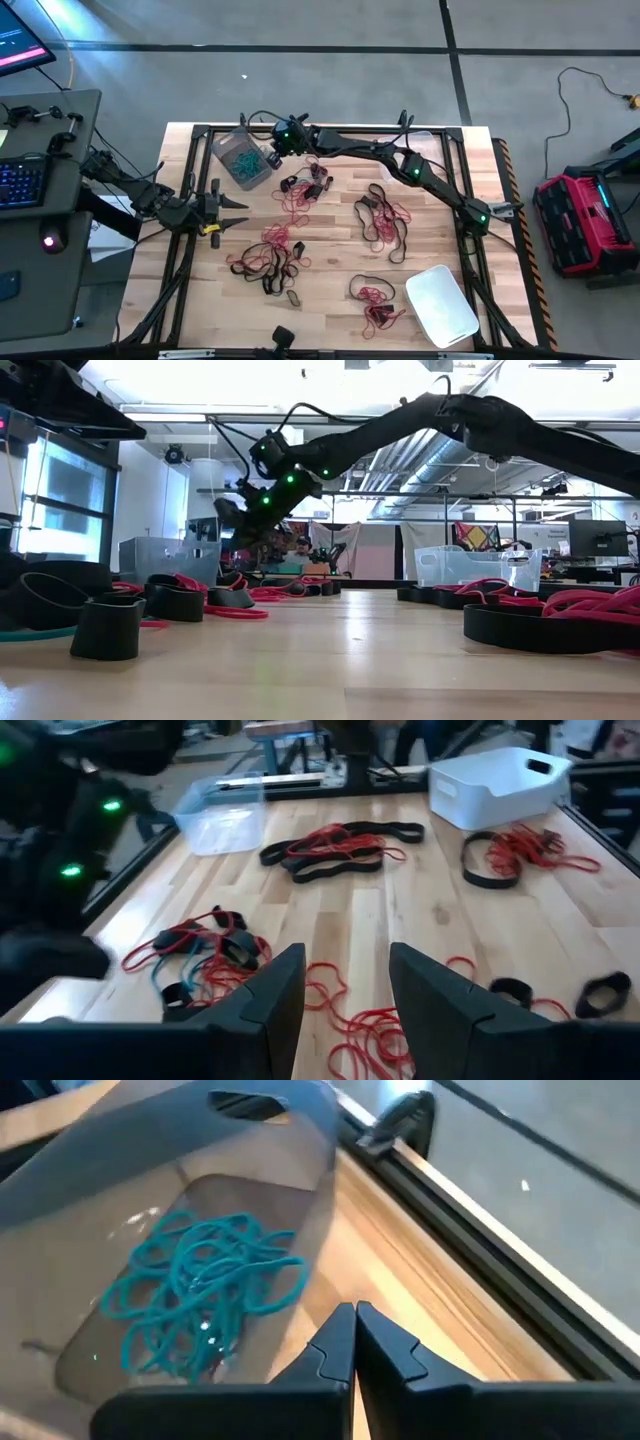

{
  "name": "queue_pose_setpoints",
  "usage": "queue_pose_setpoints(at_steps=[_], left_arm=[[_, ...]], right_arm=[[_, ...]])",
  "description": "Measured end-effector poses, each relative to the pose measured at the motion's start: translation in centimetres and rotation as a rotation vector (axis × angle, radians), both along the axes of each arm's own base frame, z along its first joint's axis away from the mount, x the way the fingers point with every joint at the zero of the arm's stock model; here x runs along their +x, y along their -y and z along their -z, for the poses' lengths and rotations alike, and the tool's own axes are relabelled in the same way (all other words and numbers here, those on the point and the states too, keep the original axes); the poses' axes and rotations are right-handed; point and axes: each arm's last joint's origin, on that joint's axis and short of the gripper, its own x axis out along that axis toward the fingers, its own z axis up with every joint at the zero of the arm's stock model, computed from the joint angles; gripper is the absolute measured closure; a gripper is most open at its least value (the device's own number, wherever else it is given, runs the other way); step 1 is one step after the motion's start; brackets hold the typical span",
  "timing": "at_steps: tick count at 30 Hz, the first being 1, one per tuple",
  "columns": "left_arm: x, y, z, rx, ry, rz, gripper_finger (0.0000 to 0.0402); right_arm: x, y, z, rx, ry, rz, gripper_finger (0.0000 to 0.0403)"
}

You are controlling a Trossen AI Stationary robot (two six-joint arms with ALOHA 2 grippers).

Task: Sort rubber bands into baskets
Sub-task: Put the blue rubber band into the black bin

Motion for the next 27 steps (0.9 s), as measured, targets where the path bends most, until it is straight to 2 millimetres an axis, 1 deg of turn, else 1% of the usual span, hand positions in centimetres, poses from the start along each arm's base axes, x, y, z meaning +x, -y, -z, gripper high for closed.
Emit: queue_pose_setpoints(at_steps=[3,5,6,8,12,17,20,23,27], left_arm=[[0.0,-0.2,-0.1,-0.032,0.024,-0.070,0.0267],[0.1,-0.4,-0.3,-0.050,0.031,-0.099,0.0279],[0.1,-0.5,-0.3,-0.057,0.035,-0.111,0.0287],[0.2,-0.7,-0.4,-0.059,0.038,-0.129,0.0307],[0.3,-1.2,-0.4,-0.061,0.040,-0.175,0.0350],[0.4,-1.6,-0.4,-0.073,0.039,-0.202,0.0393],[0.5,-1.7,-0.4,-0.072,0.034,-0.201,0.0399],[0.5,-1.8,-0.4,-0.072,0.032,-0.205,0.0399],[0.5,-1.9,-0.3,-0.070,0.027,-0.208,0.0399]], right_arm=[[0.1,-1.4,-2.0,-0.070,-0.009,-0.071,0.0403],[0.1,-2.3,-3.3,-0.122,-0.026,-0.093,0.0403],[0.0,-2.6,-3.6,-0.146,-0.044,-0.093,0.0403],[0.0,-3.1,-3.6,-0.170,-0.064,-0.094,0.0403],[0.1,-4.2,-2.5,-0.149,-0.086,-0.145,0.0403],[-0.4,-6.3,-2.3,-0.157,-0.077,-0.189,0.0403],[-1.9,-7.3,-2.7,-0.159,-0.047,-0.211,0.0403],[-4.3,-7.8,-3.3,-0.169,-0.008,-0.205,0.0403],[-7.7,-8.5,-2.5,-0.165,-0.040,-0.212,0.0403]])
